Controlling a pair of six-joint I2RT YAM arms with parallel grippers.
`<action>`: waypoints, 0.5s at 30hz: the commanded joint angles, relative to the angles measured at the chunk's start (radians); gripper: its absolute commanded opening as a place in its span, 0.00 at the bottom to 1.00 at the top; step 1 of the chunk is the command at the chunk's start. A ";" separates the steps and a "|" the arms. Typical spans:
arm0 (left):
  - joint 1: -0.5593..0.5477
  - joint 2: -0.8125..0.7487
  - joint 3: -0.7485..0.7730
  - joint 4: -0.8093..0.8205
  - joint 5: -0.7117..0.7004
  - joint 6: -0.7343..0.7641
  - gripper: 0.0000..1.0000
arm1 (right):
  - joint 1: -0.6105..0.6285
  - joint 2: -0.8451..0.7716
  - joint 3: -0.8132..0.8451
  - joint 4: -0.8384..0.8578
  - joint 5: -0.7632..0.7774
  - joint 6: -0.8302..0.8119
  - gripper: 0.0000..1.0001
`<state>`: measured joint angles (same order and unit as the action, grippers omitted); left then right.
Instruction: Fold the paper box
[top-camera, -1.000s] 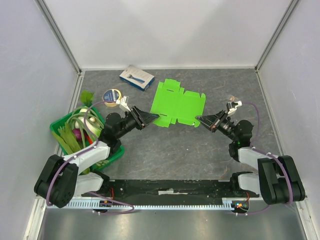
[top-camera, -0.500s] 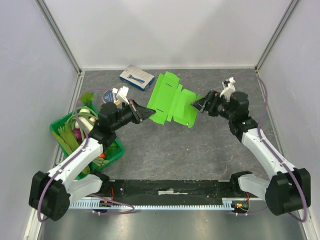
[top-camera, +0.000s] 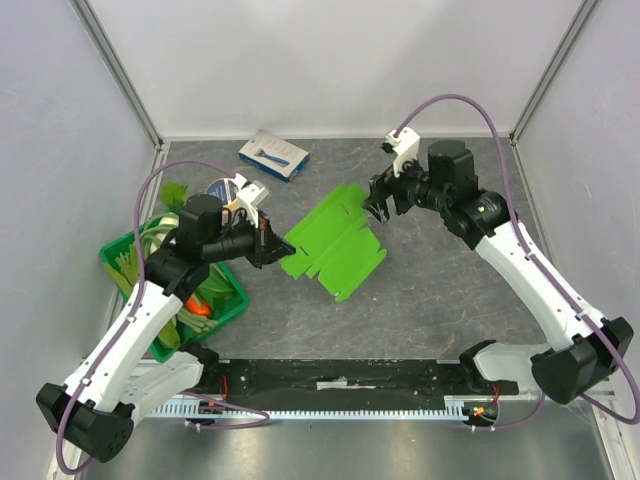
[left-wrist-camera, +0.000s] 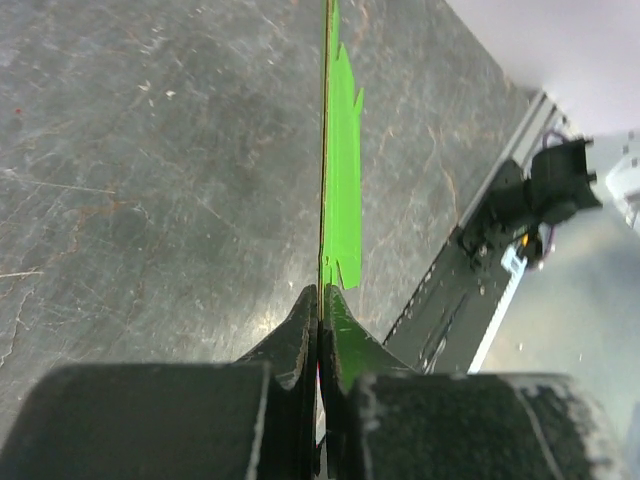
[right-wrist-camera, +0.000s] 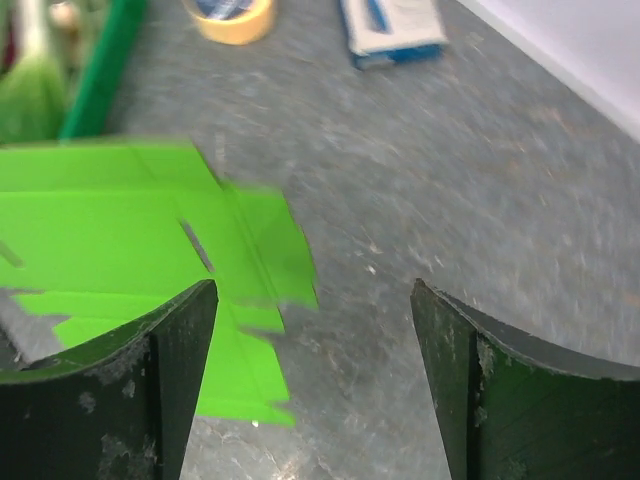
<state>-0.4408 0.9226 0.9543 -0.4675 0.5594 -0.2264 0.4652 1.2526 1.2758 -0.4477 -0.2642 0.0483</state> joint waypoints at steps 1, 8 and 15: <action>0.001 -0.016 0.078 -0.124 0.169 0.225 0.02 | 0.056 0.062 0.239 -0.161 -0.295 -0.277 0.86; -0.016 0.013 0.126 -0.168 0.303 0.286 0.03 | 0.272 0.114 0.280 -0.269 -0.314 -0.323 0.84; -0.055 0.105 0.185 -0.232 0.293 0.338 0.03 | 0.357 0.208 0.324 -0.373 -0.408 -0.372 0.61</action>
<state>-0.4808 0.9909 1.0775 -0.6632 0.8104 0.0345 0.7925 1.4311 1.5745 -0.7292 -0.5961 -0.2707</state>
